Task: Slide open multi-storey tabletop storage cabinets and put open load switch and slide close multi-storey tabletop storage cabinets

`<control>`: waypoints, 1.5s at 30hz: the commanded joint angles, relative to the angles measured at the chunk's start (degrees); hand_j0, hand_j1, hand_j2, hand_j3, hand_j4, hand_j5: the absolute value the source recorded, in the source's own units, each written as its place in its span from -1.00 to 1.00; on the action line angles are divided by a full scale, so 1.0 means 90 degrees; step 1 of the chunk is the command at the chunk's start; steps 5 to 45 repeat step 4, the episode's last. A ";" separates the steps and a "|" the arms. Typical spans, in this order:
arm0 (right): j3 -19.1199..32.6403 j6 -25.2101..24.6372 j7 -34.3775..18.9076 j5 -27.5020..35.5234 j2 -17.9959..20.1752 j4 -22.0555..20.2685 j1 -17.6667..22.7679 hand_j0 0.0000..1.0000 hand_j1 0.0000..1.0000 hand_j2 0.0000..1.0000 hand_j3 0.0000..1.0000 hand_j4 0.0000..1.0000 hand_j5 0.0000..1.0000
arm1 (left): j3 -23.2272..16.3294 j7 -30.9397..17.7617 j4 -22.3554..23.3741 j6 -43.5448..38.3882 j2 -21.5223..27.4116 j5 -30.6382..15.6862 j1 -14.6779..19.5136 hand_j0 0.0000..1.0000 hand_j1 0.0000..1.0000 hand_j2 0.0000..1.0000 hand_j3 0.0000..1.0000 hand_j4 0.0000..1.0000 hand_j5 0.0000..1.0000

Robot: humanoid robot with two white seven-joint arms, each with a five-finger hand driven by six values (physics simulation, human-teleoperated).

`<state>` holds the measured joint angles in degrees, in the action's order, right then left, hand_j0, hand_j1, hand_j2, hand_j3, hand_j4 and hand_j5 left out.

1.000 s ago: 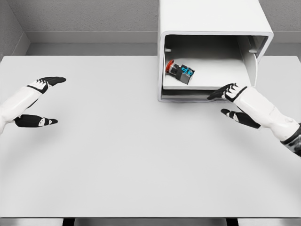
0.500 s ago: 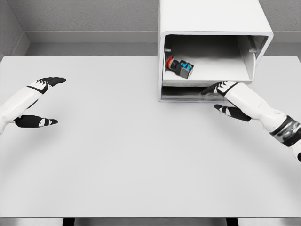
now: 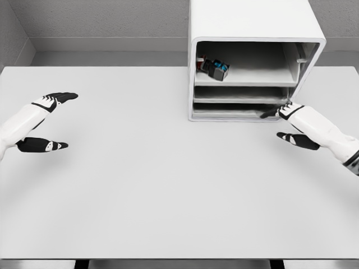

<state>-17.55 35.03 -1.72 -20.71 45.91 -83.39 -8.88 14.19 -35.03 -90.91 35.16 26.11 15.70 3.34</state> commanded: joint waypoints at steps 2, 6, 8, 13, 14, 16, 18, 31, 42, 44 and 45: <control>0.0426 -0.0003 0.0015 0.0104 0.0212 -0.0002 0.0020 0.47 0.47 0.47 0.47 0.47 0.47 | 0.0025 0.0003 0.0121 -0.0018 0.0039 -0.0046 0.0049 1.00 1.00 1.00 1.00 1.00 1.00; 0.0426 -0.0003 0.0015 0.0104 0.0251 0.0007 0.0020 0.47 0.47 0.47 0.47 0.47 0.47 | 0.0083 0.0003 0.0150 -0.0018 0.0039 -0.0065 0.0078 1.00 1.00 1.00 1.00 1.00 1.00; 0.0426 -0.0003 0.0015 0.0104 0.0251 0.0007 0.0020 0.47 0.47 0.47 0.47 0.47 0.47 | 0.0083 0.0003 0.0150 -0.0018 0.0039 -0.0065 0.0078 1.00 1.00 1.00 1.00 1.00 1.00; 0.0426 -0.0003 0.0015 0.0104 0.0251 0.0007 0.0020 0.47 0.47 0.47 0.47 0.47 0.47 | 0.0083 0.0003 0.0150 -0.0018 0.0039 -0.0065 0.0078 1.00 1.00 1.00 1.00 1.00 1.00; 0.0426 -0.0003 0.0015 0.0104 0.0251 0.0007 0.0020 0.47 0.47 0.47 0.47 0.47 0.47 | 0.0083 0.0003 0.0150 -0.0018 0.0039 -0.0065 0.0078 1.00 1.00 1.00 1.00 1.00 1.00; 0.0426 -0.0003 0.0015 0.0104 0.0251 0.0007 0.0020 0.47 0.47 0.47 0.47 0.47 0.47 | 0.0083 0.0003 0.0150 -0.0018 0.0039 -0.0065 0.0078 1.00 1.00 1.00 1.00 1.00 1.00; 0.0426 -0.0003 0.0015 0.0104 0.0251 0.0007 0.0020 0.47 0.47 0.47 0.47 0.47 0.47 | 0.0083 0.0003 0.0150 -0.0018 0.0039 -0.0065 0.0078 1.00 1.00 1.00 1.00 1.00 1.00; 0.0426 -0.0003 0.0015 0.0104 0.0251 0.0007 0.0020 0.47 0.47 0.47 0.47 0.47 0.47 | 0.0083 0.0003 0.0150 -0.0018 0.0039 -0.0065 0.0078 1.00 1.00 1.00 1.00 1.00 1.00; 0.0426 -0.0003 0.0015 0.0104 0.0251 0.0007 0.0020 0.47 0.47 0.47 0.47 0.47 0.47 | 0.0083 0.0003 0.0150 -0.0018 0.0039 -0.0065 0.0078 1.00 1.00 1.00 1.00 1.00 1.00; 0.0426 -0.0003 0.0015 0.0104 0.0251 0.0007 0.0020 0.47 0.47 0.47 0.47 0.47 0.47 | 0.0083 0.0003 0.0150 -0.0018 0.0039 -0.0065 0.0078 1.00 1.00 1.00 1.00 1.00 1.00; 0.0426 -0.0003 0.0015 0.0104 0.0251 0.0007 0.0020 0.47 0.47 0.47 0.47 0.47 0.47 | 0.0083 0.0003 0.0150 -0.0018 0.0039 -0.0065 0.0078 1.00 1.00 1.00 1.00 1.00 1.00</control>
